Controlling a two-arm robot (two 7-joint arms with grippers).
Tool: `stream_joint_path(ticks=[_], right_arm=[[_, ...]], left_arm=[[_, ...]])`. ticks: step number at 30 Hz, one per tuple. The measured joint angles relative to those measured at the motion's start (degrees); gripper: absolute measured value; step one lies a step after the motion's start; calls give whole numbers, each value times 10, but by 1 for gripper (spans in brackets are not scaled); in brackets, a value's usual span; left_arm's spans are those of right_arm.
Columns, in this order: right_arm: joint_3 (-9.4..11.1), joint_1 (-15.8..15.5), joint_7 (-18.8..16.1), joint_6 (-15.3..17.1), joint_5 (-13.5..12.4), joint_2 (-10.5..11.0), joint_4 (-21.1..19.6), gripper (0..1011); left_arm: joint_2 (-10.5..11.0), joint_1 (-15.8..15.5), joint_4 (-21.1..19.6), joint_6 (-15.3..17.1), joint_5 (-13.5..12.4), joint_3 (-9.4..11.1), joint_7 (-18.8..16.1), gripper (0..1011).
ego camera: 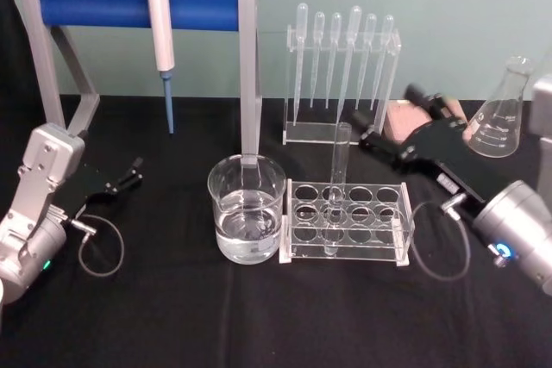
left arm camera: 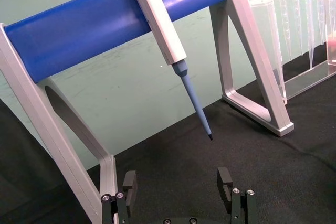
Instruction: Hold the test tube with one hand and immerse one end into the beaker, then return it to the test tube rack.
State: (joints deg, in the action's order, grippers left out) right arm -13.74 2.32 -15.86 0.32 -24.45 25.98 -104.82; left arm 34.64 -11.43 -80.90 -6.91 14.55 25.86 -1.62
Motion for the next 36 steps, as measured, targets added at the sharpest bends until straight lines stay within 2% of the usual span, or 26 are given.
stream_joint_path(ticks=[5, 6, 11, 16, 24, 36], right_arm=[[27, -20, 64, -12, 23, -30, -5, 1002], [37, -26, 91, -15, 35, -43, -1, 1003], [59, -36, 153, -24, 72, -70, 31, 1003], [72, -38, 179, -34, 92, -84, 67, 1002], [79, -39, 182, -38, 104, -100, 107, 1002], [81, -44, 166, -34, 106, -105, 108, 1003]], left_arm=[[0, 0, 0, 0, 0, 0, 0, 1000], [0, 0, 0, 0, 0, 0, 0, 1000], [0, 0, 0, 0, 0, 0, 0, 1000], [0, 0, 0, 0, 0, 0, 0, 1000], [0, 0, 0, 0, 0, 0, 0, 1000], [0, 0, 0, 0, 0, 0, 0, 1000]])
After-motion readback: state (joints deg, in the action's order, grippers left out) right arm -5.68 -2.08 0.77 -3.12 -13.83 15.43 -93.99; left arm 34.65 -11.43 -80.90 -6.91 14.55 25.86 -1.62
